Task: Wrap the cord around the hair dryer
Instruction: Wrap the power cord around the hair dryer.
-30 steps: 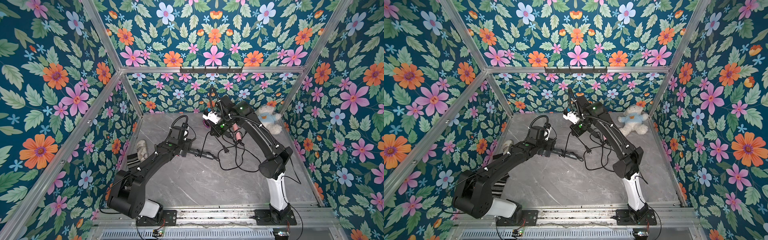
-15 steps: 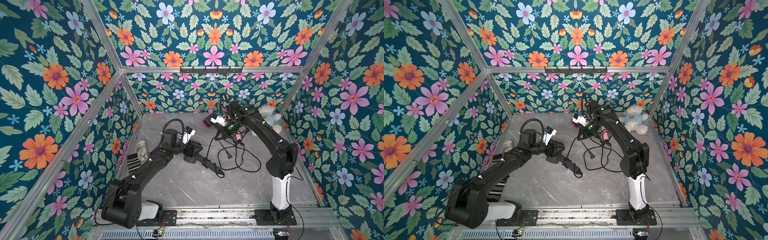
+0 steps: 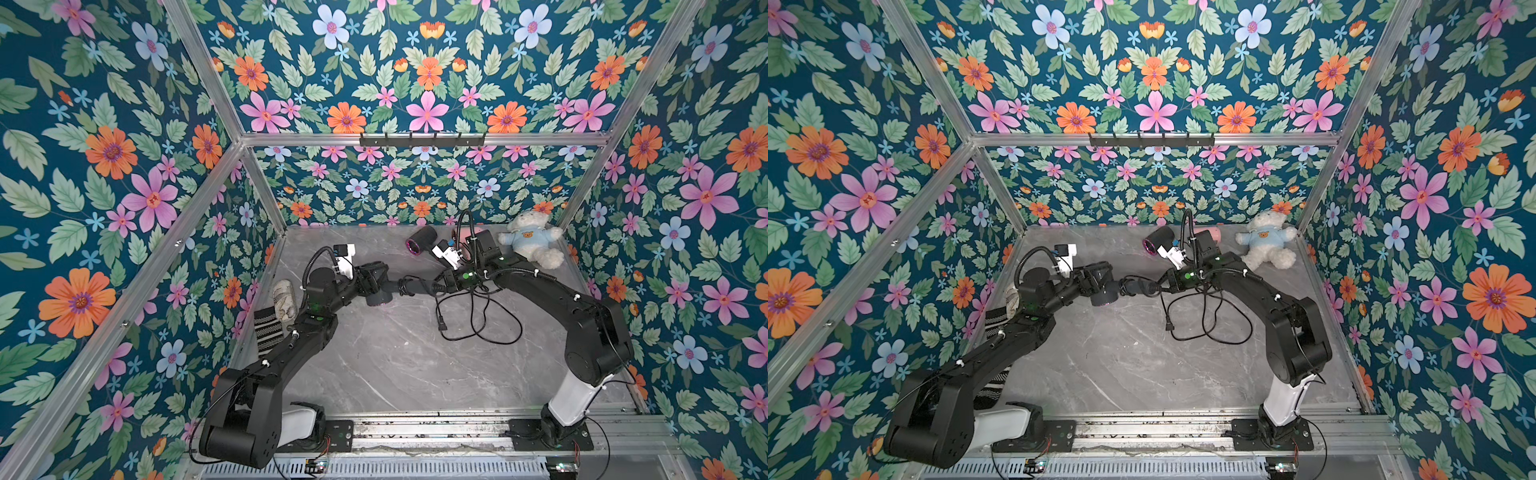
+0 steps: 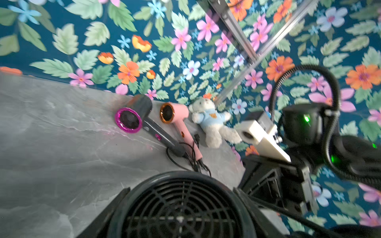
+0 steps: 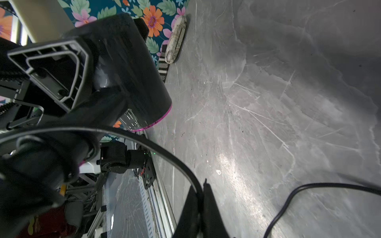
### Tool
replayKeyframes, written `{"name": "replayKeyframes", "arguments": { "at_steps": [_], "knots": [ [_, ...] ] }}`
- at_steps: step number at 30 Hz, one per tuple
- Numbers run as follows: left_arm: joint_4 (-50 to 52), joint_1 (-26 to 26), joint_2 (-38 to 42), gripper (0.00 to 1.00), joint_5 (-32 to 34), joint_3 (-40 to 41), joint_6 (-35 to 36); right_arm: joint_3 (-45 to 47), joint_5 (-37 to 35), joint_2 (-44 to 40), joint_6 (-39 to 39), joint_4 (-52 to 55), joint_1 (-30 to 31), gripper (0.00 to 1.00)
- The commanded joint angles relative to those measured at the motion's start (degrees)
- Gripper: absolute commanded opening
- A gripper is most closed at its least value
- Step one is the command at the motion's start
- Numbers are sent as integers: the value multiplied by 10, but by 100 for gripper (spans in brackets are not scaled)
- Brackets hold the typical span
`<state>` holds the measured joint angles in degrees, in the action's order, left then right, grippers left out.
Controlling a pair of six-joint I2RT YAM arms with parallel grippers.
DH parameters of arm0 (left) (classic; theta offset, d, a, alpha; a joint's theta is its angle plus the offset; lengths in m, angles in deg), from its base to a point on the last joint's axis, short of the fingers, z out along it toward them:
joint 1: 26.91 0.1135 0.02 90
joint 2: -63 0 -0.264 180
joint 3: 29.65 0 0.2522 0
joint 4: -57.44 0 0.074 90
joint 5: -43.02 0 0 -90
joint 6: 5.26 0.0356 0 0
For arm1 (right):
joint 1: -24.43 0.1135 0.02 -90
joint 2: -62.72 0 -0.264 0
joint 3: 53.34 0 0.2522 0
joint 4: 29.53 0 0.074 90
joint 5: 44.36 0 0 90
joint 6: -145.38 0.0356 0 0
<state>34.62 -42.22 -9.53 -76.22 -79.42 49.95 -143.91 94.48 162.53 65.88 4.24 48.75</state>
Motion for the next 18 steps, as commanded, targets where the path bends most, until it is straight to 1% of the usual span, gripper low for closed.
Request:
{"name": "replayKeyframes", "arguments": {
  "at_steps": [1,3,5,6,8,11,13,16,18],
  "knots": [
    [-54,-22,13,0,131,-6,-65,44,9,-13,117,-187,1,0],
    [-11,-50,23,0,185,-17,-43,63,7,-12,151,-228,6,0],
    [44,-75,32,0,262,-30,-28,64,-25,-13,138,-206,21,0],
    [67,-87,36,0,296,-34,-28,66,-46,-15,129,-197,32,0],
    [80,-100,41,0,352,-27,-56,76,-70,-17,128,-198,53,0],
    [87,-112,47,0,408,-11,-105,103,-105,-23,139,-234,79,0],
    [95,-117,48,0,435,-4,-131,138,-121,-32,167,-298,88,0],
    [124,-128,51,0,483,-4,-152,184,-129,-43,223,-395,92,0],
    [155,-135,54,0,523,-8,-156,193,-133,-42,241,-410,97,0]
  ]
}}
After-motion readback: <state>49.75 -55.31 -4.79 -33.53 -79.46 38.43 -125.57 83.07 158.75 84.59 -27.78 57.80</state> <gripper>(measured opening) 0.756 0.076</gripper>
